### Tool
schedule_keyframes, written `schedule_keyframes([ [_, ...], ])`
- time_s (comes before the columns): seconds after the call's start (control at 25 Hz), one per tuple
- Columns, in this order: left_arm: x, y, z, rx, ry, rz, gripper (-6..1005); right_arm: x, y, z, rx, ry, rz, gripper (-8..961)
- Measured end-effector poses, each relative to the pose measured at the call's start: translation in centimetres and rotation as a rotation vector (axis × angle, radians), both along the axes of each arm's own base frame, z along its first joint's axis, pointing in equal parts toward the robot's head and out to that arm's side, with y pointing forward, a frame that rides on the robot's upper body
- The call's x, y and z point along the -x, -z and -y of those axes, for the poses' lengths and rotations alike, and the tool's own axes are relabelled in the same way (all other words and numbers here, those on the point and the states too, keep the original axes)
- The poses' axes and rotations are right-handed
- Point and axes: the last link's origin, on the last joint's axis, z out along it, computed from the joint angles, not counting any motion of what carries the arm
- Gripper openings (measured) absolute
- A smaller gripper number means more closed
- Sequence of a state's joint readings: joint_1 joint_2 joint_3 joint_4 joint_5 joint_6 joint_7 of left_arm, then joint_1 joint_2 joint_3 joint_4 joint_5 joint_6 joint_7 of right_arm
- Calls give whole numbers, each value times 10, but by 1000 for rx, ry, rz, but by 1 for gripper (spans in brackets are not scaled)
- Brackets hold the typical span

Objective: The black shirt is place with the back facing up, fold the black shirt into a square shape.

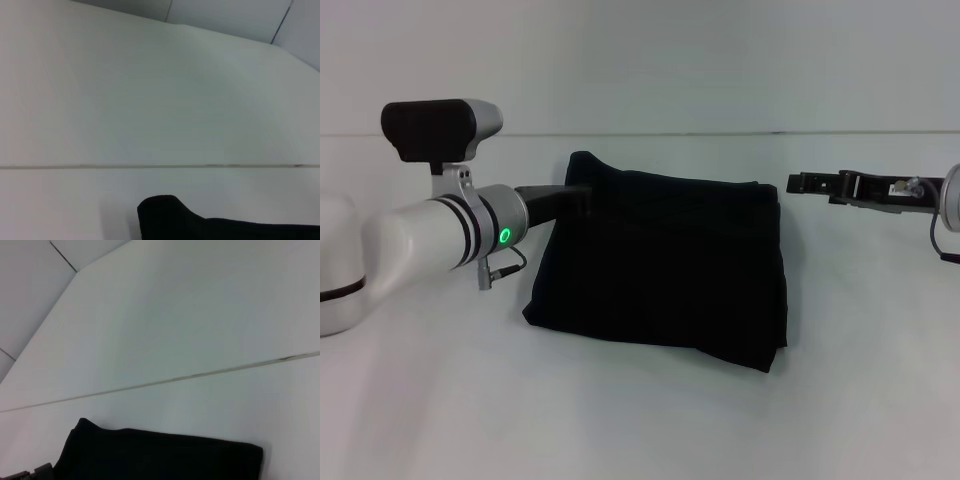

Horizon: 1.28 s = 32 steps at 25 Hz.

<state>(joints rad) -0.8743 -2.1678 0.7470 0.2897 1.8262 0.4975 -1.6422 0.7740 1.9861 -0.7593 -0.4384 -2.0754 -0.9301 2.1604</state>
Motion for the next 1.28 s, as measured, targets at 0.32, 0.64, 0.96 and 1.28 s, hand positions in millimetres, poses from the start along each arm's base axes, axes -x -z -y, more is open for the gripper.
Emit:
schedule_keyframes([
  [0.32, 9, -5, 2, -25, -32, 23, -1, -1, 1, 1, 4, -4, 2, 883],
  [0.64, 12, -7, 3, -34, -44, 46, 8, -2, 2, 3, 8, -4, 1, 884],
  [0.96, 1, -3, 6, 3, -2, 102, 18, 3, 5, 6, 49, -18, -21, 880],
  [1.28, -1, -4, 5, -1, 1, 118, 27, 8, 11, 9, 77, -27, -41, 872],
])
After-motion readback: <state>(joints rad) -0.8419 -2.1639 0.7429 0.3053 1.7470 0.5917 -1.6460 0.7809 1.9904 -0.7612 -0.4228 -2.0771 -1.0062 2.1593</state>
